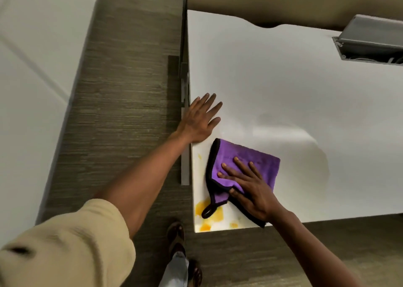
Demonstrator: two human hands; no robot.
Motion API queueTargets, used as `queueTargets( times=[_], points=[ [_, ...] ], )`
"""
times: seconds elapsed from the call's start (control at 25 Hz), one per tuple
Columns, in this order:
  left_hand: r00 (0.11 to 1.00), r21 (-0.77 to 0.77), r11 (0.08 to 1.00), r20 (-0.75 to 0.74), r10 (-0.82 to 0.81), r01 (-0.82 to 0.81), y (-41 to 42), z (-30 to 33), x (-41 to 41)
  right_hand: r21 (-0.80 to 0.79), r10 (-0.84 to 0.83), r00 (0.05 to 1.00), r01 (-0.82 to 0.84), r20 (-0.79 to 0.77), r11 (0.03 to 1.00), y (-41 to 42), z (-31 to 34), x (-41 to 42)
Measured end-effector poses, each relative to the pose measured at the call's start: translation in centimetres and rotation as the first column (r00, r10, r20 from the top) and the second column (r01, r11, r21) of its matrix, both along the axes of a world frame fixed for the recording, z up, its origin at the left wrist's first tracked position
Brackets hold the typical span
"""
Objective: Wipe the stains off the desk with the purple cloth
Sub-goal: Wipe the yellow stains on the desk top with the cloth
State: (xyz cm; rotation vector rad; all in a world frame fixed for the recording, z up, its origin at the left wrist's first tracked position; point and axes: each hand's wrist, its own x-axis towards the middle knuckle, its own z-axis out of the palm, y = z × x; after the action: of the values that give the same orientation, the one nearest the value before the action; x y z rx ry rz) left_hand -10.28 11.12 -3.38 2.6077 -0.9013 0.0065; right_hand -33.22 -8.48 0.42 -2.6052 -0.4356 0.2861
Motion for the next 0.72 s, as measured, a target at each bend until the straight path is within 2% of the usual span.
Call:
queueTargets(
  times=[0.12, 0.2, 0.36, 0.52, 0.56, 0.72],
  points=[
    [0.999, -0.052, 0.998, 0.021, 0.025, -0.024, -0.3, 0.0, -0.4, -0.023, -0.178, 0.984, 0.179, 0.025, 0.984, -0.6, 0.2, 1.7],
    [0.999, -0.088, 0.995, 0.013, 0.036, -0.035, -0.5, 0.2, -0.5, -0.096, -0.257, 0.965, 0.262, 0.062, 0.96, 2.6, 0.1, 3.0],
    [1.0, -0.097, 0.995, 0.015, 0.018, -0.017, -0.3, 0.5, 0.0, -0.149, -0.16, 0.985, 0.167, 0.057, 0.975, 7.4, -0.6, 2.5],
    [1.0, -0.088, 0.996, 0.011, 0.016, -0.015, -0.2, 0.4, 0.0, -0.13, 0.127, 0.989, -0.116, 0.08, 0.985, 4.0, -0.6, 1.4],
    [1.0, -0.092, 0.996, 0.014, 0.018, -0.017, -0.3, 0.3, 0.0, -0.12, 0.148, 0.987, -0.139, 0.066, 0.983, 3.4, -0.4, 2.2],
    [1.0, -0.134, 0.991, 0.017, 0.018, -0.016, -0.5, 0.2, 0.1, -0.174, -0.059, 0.997, 0.067, 0.047, 0.982, 6.6, 0.1, 5.0]
  ],
)
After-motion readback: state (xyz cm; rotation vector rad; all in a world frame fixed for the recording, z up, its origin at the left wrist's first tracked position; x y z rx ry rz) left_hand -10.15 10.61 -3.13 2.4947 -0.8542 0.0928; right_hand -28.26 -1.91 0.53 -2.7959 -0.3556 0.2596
